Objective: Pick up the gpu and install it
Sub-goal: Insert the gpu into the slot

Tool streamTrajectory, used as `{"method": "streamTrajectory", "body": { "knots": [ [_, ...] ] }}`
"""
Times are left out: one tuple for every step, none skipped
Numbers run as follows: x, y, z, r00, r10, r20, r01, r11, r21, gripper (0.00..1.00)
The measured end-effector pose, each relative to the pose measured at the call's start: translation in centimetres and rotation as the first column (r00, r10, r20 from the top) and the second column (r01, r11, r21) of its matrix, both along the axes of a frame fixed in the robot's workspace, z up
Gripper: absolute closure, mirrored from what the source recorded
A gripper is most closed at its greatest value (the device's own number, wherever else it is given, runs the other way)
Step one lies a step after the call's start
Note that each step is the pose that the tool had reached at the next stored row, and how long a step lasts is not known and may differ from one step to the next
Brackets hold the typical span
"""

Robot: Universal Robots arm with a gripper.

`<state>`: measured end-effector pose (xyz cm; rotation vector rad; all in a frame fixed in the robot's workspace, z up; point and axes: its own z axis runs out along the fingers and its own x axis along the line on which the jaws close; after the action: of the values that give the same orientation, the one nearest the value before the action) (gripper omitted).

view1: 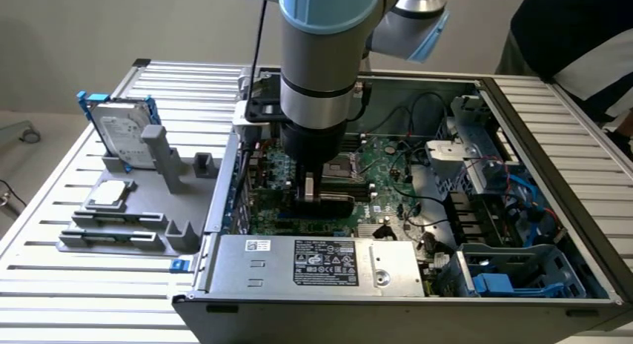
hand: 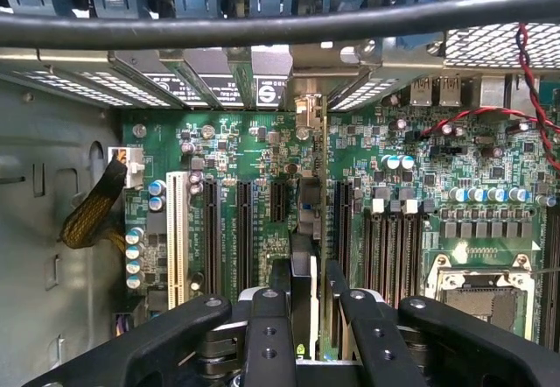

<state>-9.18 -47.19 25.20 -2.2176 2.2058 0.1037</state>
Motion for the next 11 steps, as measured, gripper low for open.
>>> {"method": "streamTrajectory", "body": {
  "knots": [
    [0.00,0.00,0.00,1.0000,0.000,0.0000,0.000,1.0000,-0.0001,0.73],
    [0.00,0.00,0.00,1.0000,0.000,0.0000,0.000,1.0000,0.0000,0.73],
    [0.00,0.00,0.00,1.0000,0.000,0.0000,0.000,1.0000,0.0000,0.73],
    [0.00,0.00,-0.01,1.0000,0.000,0.0000,0.000,1.0000,0.0001,0.73],
    [0.00,0.00,-0.01,1.0000,0.000,0.0000,0.000,1.0000,0.0003,0.73],
    [0.00,0.00,-0.01,1.0000,0.000,0.0000,0.000,1.0000,0.0005,0.73],
    [0.00,0.00,-0.01,1.0000,0.000,0.0001,0.000,1.0000,0.0007,0.73],
    [0.00,0.00,-0.01,1.0000,0.000,0.0001,0.000,1.0000,0.0009,0.73],
    [0.00,0.01,-0.02,1.0000,0.000,0.0004,0.000,1.0000,0.0018,0.73],
    [0.00,0.01,-0.03,1.0000,0.000,0.0005,0.000,1.0000,0.0021,0.72],
    [0.00,0.01,-0.01,1.0000,0.000,0.0003,0.000,1.0000,0.0020,0.72]
  ]
}}
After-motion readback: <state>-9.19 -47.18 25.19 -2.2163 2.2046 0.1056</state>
